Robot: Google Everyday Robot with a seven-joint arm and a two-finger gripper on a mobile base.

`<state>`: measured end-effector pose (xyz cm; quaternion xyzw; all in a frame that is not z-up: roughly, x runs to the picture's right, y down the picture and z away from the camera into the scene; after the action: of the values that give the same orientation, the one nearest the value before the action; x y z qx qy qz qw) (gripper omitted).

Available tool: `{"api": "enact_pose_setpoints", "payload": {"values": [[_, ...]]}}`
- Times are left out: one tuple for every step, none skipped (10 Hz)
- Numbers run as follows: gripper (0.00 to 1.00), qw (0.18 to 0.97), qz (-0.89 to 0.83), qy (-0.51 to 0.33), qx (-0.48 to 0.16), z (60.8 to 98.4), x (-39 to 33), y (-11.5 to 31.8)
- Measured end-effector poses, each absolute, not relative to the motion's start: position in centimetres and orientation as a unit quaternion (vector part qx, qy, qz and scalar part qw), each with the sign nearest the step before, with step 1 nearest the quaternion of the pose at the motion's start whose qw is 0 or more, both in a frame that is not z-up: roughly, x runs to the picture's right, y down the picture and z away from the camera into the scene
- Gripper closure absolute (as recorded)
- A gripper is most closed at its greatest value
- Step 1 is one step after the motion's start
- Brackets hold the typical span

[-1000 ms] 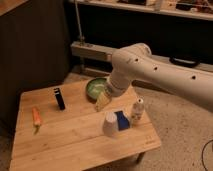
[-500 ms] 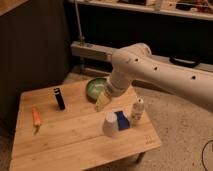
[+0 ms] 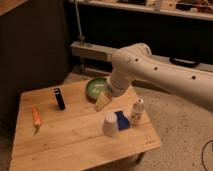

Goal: Place the ceramic cup over the eraser

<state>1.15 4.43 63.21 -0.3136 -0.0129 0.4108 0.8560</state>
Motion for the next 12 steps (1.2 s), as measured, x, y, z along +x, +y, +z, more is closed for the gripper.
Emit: {"api": "enact_pose_setpoints", "payload": {"values": [[0.2,0.856,0.411,-0.013,-0.314,63.2,1.2,4.4],[0.2,0.856,0.411,-0.012,-0.313,63.2,1.2,4.4],[0.2,0.857,0.413,-0.006,-0.309,63.4,1.3,4.6],[0.2,0.856,0.417,-0.008,-0.304,63.8,1.6,5.2],[0.2,0.856,0.423,-0.013,-0.296,64.4,2.4,5.9],[0.2,0.857,0.426,-0.024,-0.29,64.9,2.9,6.7],[0.2,0.857,0.426,-0.033,-0.288,65.0,3.0,7.0],[0.2,0.856,0.428,-0.038,-0.286,64.9,3.6,7.3],[0.2,0.855,0.43,-0.043,-0.287,65.1,3.9,7.9],[0.2,0.855,0.427,-0.045,-0.291,65.6,3.7,8.4],[0.2,0.855,0.425,-0.043,-0.294,66.0,3.5,8.9],[0.2,0.854,0.423,-0.035,-0.301,67.2,3.1,9.9]]}}
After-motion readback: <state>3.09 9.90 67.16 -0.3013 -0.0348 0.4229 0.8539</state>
